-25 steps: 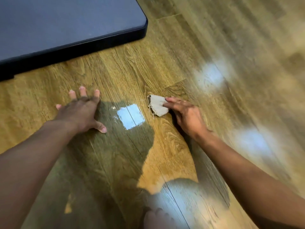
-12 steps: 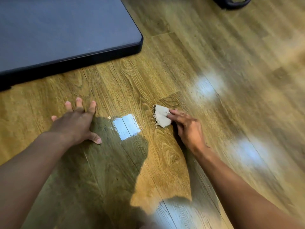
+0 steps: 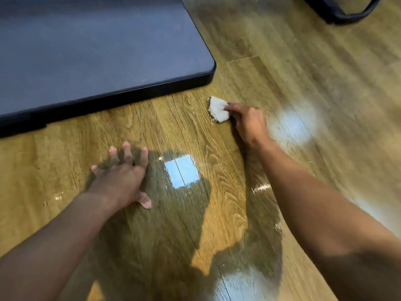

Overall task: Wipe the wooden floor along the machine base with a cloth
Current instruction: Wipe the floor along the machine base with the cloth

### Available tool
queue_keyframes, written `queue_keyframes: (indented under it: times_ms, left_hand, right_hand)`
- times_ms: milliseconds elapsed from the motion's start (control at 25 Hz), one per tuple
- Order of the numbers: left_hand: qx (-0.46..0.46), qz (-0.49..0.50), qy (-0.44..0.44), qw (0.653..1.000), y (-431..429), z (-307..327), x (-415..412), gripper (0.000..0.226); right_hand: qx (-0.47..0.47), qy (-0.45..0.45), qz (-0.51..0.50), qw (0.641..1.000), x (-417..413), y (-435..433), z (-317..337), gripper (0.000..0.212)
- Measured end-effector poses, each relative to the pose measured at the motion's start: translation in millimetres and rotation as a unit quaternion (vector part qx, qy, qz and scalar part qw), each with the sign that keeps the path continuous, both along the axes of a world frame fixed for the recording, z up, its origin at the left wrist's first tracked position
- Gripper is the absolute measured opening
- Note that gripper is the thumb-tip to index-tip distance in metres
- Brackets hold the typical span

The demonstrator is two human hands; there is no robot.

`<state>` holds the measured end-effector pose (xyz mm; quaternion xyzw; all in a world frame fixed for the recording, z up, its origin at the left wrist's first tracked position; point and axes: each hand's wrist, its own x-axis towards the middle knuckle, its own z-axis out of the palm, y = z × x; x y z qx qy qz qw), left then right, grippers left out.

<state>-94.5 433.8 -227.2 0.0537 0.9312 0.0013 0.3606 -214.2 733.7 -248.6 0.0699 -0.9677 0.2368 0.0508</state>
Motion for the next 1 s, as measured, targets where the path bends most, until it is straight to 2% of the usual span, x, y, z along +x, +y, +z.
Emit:
queue_keyframes:
  times_ms: [120,240,320,440,680,760,800,840,920,960,1000]
  left_hand:
    - [0.002,-0.002,-0.007,1.000,0.1,-1.5,-0.5,0.134]
    - [0.000,0.001,-0.014,1.000,0.0,-2.1,-0.8,0.134]
    - [0.001,0.003,-0.019,1.000,0.5,-1.1,-1.1,0.134]
    - [-0.002,0.001,-0.015,1.000,1.4,1.4,-0.5,0.133]
    - [0.006,0.014,-0.008,1.000,3.2,5.4,0.1,0.132]
    - [0.008,0.019,-0.005,1.000,2.7,4.9,0.7,0.132]
    - [0.008,0.022,-0.003,1.000,2.6,4.8,1.3,0.132]
    - [0.009,0.024,-0.002,1.000,2.3,4.9,1.6,0.132]
    - [0.014,0.029,0.001,0.999,1.5,5.4,1.7,0.132]
    - [0.019,0.031,0.003,0.999,0.9,5.9,2.0,0.133]
    - [0.022,0.033,0.006,0.999,0.0,6.5,2.6,0.133]
  right_hand:
    - [0.043,-0.025,-0.024,0.998,-57.4,-9.7,-6.6,0.041]
    - [0.019,0.003,-0.018,1.000,-55.3,-9.6,-9.0,0.036]
    - [-0.007,0.037,0.003,0.999,-26.3,-1.3,-10.0,0.028]
    - [0.001,0.044,0.023,0.999,45.4,28.8,-5.7,0.031]
    - [0.029,-0.020,0.026,0.999,205.6,69.1,20.3,0.036]
    - [0.000,-0.063,0.001,0.998,233.7,68.4,30.3,0.036]
    - [-0.061,-0.110,-0.040,0.991,239.4,67.4,34.0,0.036]
    - [-0.159,-0.173,-0.096,0.967,238.5,64.7,37.9,0.036]
    - [-0.358,-0.300,-0.206,0.860,225.1,64.1,47.1,0.030]
    - [-0.390,-0.327,-0.236,0.828,216.8,68.4,51.7,0.026]
    - [-0.368,-0.333,-0.243,0.833,208.9,74.4,56.3,0.025]
